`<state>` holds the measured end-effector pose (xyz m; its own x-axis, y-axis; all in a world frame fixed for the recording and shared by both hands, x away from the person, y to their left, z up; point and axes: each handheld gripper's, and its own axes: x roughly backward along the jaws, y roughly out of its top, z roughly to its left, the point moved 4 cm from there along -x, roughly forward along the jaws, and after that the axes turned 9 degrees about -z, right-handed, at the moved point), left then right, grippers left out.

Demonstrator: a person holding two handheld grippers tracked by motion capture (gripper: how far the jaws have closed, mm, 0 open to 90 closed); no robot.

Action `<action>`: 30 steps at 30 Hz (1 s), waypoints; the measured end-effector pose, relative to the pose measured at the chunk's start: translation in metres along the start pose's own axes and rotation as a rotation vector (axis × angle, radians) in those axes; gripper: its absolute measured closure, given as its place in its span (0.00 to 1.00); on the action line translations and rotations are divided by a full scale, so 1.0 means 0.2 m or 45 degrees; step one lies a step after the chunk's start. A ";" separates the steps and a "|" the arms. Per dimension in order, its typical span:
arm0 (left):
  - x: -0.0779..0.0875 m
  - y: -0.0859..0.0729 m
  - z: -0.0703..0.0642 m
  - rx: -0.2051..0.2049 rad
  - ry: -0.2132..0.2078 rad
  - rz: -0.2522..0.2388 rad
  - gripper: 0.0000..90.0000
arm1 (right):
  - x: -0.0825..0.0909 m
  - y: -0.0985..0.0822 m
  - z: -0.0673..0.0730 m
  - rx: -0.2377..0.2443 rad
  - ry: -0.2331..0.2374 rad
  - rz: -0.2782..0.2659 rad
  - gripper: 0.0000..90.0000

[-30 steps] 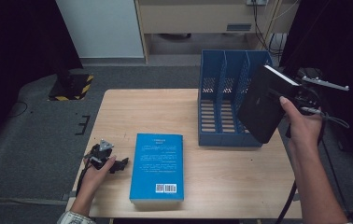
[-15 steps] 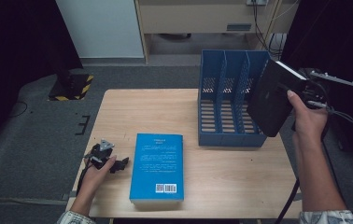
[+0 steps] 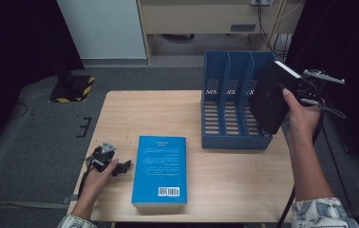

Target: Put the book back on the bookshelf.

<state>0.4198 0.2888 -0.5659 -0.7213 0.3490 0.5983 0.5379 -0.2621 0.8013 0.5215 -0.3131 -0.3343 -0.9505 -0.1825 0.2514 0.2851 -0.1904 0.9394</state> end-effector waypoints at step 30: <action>0.00 0.00 0.00 -0.004 -0.007 0.000 0.00 | -0.31 -0.19 0.02 0.006 -0.057 0.091 0.59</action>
<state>0.4200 0.2882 -0.5658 -0.7189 0.3538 0.5984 0.5366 -0.2649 0.8012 0.5695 -0.2913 -0.3859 -0.9323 -0.1520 0.3281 0.3520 -0.1742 0.9196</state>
